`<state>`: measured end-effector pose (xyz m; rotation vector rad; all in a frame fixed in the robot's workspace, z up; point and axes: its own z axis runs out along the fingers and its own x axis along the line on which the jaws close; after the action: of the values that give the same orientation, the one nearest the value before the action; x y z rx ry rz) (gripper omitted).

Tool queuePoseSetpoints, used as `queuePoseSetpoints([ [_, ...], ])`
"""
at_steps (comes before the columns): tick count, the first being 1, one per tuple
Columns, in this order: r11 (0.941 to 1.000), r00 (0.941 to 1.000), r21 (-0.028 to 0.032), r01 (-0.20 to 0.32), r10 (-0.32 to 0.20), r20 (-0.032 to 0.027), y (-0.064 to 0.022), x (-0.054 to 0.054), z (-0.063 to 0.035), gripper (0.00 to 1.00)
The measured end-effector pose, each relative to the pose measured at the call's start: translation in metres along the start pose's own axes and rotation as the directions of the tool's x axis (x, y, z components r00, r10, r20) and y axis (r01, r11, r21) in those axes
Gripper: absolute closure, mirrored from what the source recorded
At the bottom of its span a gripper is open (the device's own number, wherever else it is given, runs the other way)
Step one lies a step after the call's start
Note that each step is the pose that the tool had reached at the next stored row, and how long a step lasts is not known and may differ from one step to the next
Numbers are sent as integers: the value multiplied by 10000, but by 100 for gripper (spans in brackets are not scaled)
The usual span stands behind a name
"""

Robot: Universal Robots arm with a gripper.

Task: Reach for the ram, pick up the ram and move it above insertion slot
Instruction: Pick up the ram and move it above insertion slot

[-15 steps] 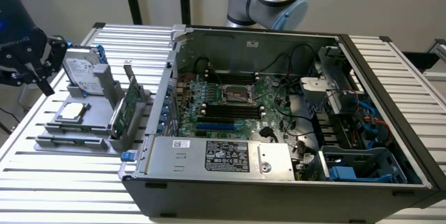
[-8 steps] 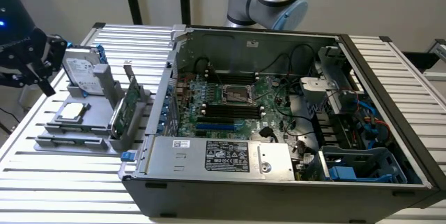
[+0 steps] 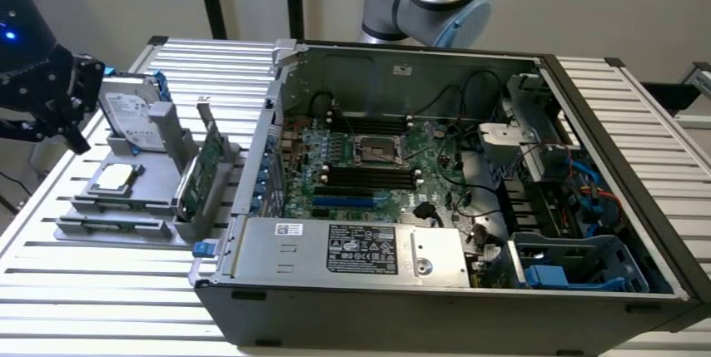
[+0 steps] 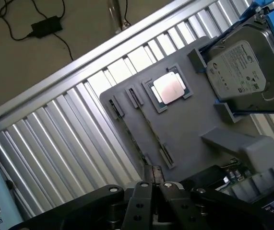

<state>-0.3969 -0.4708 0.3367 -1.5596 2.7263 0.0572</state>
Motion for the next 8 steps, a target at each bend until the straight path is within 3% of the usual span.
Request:
queuePoseSetpoints([
  [4,9973,9973,38,736,-736,6,0,0,5,89],
  [8,9893,9894,78,1454,-1454,10,-1,0,10,89],
])
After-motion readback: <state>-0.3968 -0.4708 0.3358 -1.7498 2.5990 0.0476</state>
